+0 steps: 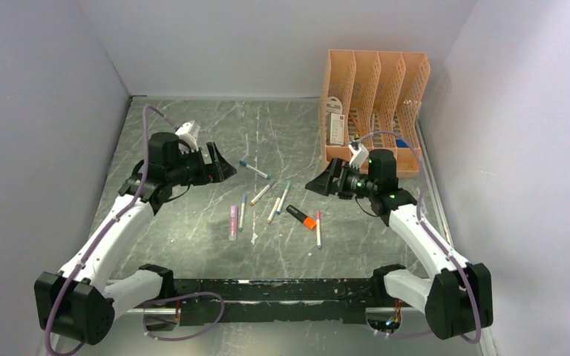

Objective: Open the pen caps

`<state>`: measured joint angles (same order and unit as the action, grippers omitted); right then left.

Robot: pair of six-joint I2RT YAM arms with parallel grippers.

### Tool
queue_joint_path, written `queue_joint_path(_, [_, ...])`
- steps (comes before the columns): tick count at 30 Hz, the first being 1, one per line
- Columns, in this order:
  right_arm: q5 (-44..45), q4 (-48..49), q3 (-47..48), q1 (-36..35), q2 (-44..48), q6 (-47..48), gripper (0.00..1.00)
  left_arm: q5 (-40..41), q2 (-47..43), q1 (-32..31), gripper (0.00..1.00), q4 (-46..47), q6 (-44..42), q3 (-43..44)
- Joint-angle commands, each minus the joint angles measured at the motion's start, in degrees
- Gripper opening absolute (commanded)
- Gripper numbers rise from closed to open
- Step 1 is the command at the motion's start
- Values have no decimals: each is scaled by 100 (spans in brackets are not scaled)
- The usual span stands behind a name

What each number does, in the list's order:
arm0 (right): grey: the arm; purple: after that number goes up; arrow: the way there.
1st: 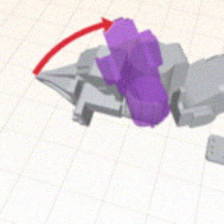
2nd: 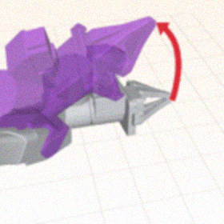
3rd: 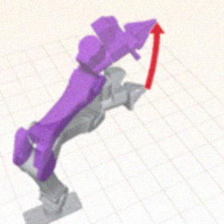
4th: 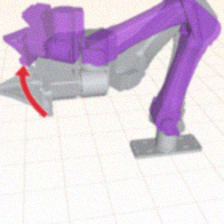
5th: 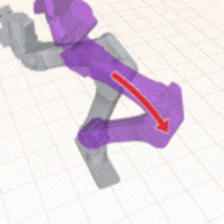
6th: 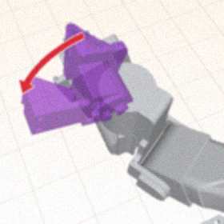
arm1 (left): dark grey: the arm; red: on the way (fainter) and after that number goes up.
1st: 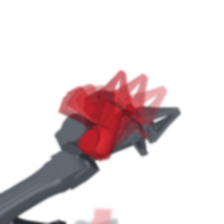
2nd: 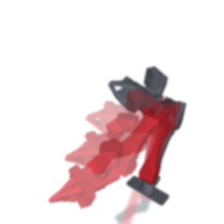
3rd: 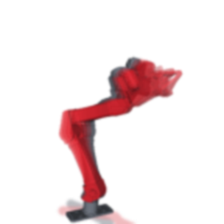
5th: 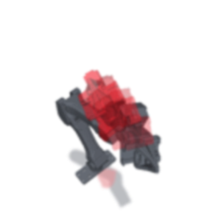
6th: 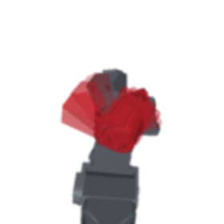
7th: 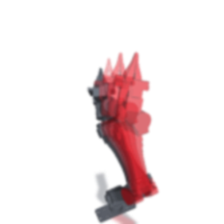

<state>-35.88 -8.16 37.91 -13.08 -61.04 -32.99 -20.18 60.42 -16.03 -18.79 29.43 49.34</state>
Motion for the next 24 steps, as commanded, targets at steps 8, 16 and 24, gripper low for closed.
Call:
queue_joint_path(8, [-475,396,443,-733,-344,-82,100,699,19,-40,99,-1747,-379,1886])
queue_joint_path(16, [-94,-93,932,-1027,-618,132,100,2022,-742,-40,99,-1877,-774,2165])
queue_joint_path(24, [217,-442,1426,-1242,-936,276,100,2049,-680,-32,99,-1798,-514,2167])
